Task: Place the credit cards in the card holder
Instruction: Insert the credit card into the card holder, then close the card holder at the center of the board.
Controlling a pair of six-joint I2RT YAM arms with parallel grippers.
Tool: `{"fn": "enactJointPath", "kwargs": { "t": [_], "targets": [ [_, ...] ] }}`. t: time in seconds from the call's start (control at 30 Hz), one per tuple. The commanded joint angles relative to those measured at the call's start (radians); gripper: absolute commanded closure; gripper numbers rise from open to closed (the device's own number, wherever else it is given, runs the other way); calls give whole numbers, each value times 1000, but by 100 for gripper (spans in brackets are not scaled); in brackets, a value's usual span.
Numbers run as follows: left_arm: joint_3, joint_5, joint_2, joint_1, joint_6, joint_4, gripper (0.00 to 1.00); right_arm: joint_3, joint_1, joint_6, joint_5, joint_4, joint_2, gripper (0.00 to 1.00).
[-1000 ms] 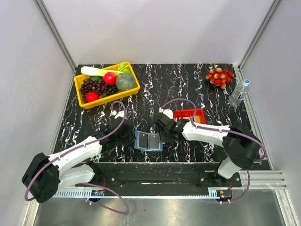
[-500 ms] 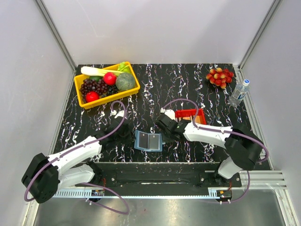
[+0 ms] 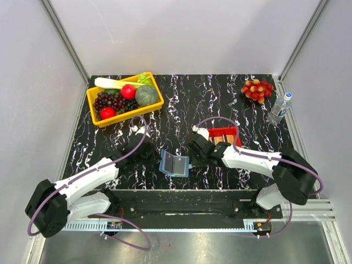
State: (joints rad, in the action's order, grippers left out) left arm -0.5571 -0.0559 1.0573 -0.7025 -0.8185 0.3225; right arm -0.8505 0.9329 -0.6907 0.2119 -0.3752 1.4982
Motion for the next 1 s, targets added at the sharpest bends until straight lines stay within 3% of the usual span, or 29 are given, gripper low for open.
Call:
{"fn": "enactJointPath", "kwargs": {
  "t": [0.0,0.27,0.4,0.5,0.6,0.8,0.83,0.87,0.9,0.97],
  "targets": [
    [-90,120,16,-5,16,-108,100,33,-8,-53,-52,123,-79,100],
    [-119,197,151,-87,-13,-204,97,71,-9,-128,-55,186,-43,100],
    [-115,226,222,-126,-31,-258,79,108,-9,-171,-37,213,-52,100],
    [-115,245,248,-135,-36,-273,72,129,-9,-181,1,214,-88,100],
    [-107,225,225,-134,-36,-278,55,151,-9,-185,24,211,-119,100],
    [-127,209,242,-135,1,-238,46,150,-11,-173,35,213,-125,100],
    [-127,208,254,-135,2,-234,46,148,-9,-173,35,214,-125,100],
    [-129,205,266,-135,-2,-226,53,146,-9,-171,32,214,-122,99],
    [-129,200,282,-135,-7,-221,64,145,-11,-170,29,216,-119,99],
    [-121,203,297,-134,-16,-229,78,137,-12,-168,21,214,-107,99]
  ]
}}
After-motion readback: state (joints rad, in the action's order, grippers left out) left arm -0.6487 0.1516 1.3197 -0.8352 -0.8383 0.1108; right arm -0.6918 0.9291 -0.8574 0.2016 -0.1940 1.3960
